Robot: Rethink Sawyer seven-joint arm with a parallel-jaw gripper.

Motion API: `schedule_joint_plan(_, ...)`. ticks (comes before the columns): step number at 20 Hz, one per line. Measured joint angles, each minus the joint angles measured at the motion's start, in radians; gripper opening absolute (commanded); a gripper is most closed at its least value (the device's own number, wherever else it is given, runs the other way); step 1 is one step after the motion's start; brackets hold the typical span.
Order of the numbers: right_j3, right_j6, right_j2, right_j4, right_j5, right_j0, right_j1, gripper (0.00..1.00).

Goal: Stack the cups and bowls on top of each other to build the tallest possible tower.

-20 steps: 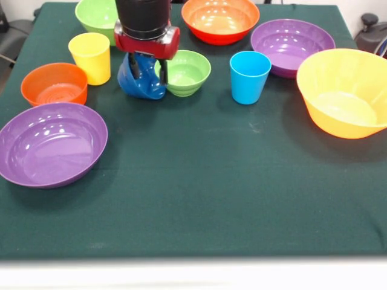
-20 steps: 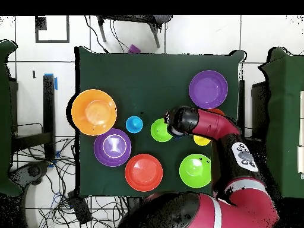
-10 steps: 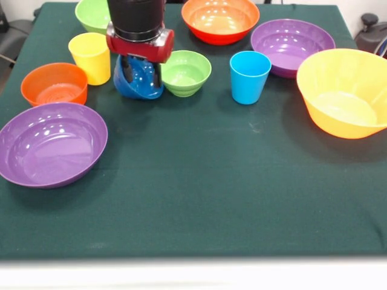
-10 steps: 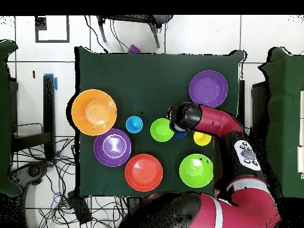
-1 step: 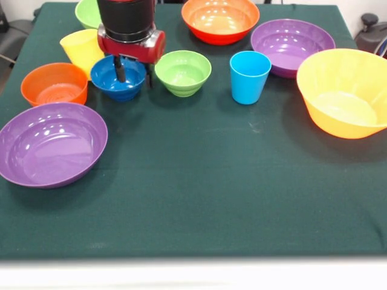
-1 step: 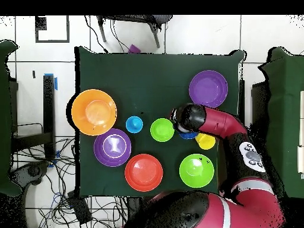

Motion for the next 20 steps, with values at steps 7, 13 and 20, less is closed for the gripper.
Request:
schedule_joint_plan(7, 0.051, 0.0, -0.001, 0.0, 0.0, 0.0, -0.017, 1.0)
schedule_joint_plan(13, 0.074, 0.0, -0.001, 0.0, 0.0, 0.001, -0.03, 1.0)
schedule_joint_plan(20, 0.116, 0.0, -0.003, 0.0, 0.0, 0.028, -0.108, 1.0)
